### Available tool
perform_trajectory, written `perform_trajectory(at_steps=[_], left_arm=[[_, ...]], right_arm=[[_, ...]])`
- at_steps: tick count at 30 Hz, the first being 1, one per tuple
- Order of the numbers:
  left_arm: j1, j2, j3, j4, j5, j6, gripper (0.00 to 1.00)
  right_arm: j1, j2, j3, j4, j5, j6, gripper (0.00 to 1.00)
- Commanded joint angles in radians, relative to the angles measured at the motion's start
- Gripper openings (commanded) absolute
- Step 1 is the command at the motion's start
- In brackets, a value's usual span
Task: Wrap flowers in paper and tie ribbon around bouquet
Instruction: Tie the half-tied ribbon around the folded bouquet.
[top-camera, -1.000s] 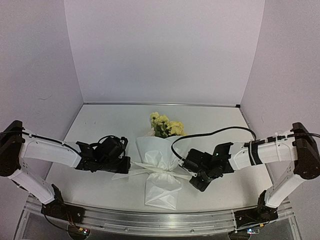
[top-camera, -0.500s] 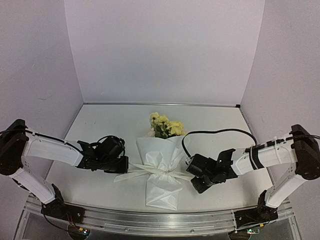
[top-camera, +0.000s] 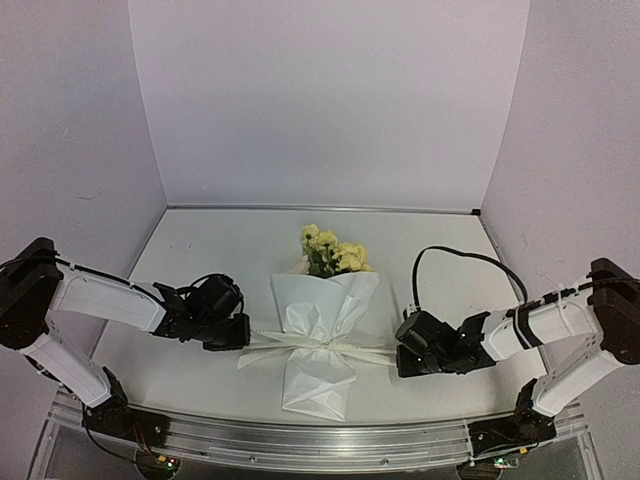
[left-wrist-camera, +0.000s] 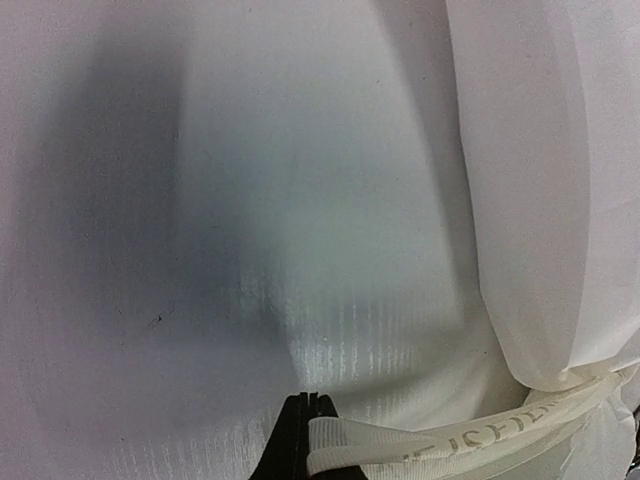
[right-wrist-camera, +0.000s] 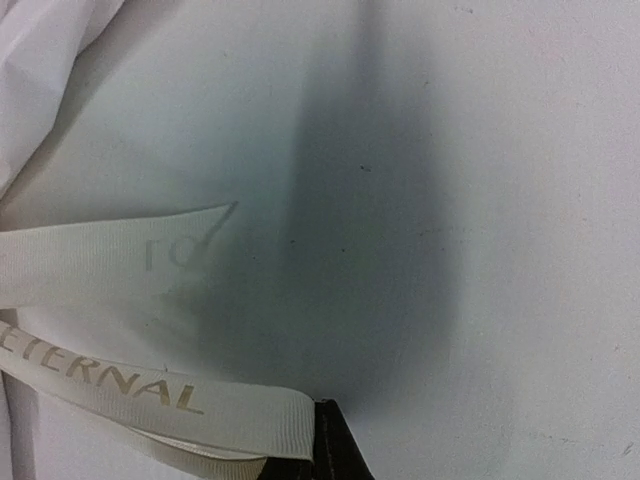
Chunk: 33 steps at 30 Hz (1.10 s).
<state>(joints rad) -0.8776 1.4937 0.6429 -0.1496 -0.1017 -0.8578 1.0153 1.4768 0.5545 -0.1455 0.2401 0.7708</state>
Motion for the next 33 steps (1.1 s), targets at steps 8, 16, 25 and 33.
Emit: perform_trajectory(at_steps=[8,16,25,33], left_arm=[[0.072,0.016,-0.030,-0.050,-0.016,-0.035,0.00],[0.080,0.032,-0.042,-0.042,-0.003,-0.038,0.00],[0.106,0.015,-0.058,-0.047,-0.001,-0.037,0.00],[0.147,-0.009,-0.072,-0.071,-0.010,-0.027,0.00]], right_arm=[[-0.054,-0.077,-0.121,0.021,0.081,0.138,0.00],[-0.067,-0.108,-0.135,-0.012,0.107,0.119,0.00],[-0.066,-0.114,-0.110,-0.166,0.158,0.028,0.00],[-0.067,-0.150,-0.099,-0.275,0.227,-0.027,0.00]])
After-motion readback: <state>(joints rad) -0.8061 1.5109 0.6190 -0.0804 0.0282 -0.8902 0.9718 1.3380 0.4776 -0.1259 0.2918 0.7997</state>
